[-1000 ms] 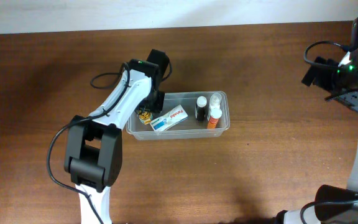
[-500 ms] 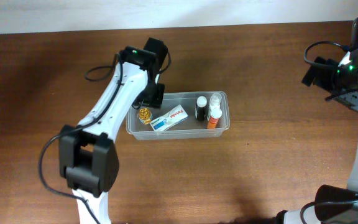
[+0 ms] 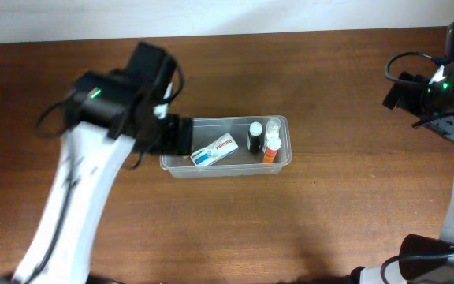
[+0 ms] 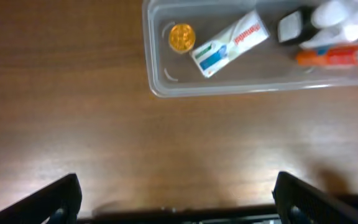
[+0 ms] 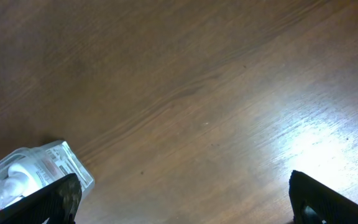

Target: Pack container

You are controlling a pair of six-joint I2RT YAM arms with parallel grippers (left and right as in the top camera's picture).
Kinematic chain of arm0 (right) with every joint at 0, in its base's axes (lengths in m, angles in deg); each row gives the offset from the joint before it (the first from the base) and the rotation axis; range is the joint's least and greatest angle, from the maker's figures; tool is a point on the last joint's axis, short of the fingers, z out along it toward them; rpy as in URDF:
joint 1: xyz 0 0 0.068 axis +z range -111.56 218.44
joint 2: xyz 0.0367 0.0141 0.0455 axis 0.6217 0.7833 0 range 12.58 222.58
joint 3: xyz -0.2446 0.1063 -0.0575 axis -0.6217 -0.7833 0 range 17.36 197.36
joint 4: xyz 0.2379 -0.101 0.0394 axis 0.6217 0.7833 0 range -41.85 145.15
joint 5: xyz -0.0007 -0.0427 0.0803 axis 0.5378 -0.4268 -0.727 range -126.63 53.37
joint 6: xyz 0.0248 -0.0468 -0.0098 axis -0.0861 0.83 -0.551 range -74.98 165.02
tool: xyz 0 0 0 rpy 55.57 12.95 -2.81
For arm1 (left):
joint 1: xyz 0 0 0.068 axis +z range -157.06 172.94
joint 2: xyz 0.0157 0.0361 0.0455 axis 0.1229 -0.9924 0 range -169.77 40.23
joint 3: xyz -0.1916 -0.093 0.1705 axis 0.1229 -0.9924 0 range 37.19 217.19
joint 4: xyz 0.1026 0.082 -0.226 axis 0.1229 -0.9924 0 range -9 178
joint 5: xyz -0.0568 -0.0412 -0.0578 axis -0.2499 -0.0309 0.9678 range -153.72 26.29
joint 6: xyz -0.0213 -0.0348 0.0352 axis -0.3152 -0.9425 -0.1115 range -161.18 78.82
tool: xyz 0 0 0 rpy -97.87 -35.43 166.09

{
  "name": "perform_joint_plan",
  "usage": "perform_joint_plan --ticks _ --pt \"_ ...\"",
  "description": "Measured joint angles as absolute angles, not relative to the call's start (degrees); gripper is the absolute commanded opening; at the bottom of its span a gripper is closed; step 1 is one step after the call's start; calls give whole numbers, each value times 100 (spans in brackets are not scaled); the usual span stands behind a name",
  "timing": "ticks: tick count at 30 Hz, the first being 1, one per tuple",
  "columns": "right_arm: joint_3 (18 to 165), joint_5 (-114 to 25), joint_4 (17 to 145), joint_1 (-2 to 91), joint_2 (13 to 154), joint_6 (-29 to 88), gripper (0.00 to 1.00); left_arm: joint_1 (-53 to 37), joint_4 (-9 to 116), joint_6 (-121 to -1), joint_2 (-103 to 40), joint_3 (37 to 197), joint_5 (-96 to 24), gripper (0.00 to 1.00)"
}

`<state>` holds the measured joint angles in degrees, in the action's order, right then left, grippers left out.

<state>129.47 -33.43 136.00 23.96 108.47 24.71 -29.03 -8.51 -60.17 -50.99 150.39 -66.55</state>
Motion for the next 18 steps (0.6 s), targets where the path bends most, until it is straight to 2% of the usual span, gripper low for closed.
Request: perform_joint_plan --ticks 7,18 --pt "12947 -3343 13600 2396 10845 2473 98 -2903 -862 -6183 -4080 15046 -6388 99" --pt "12947 -3343 13600 2396 10847 2471 98 -2903 -862 -5739 -2706 14904 -6491 99"
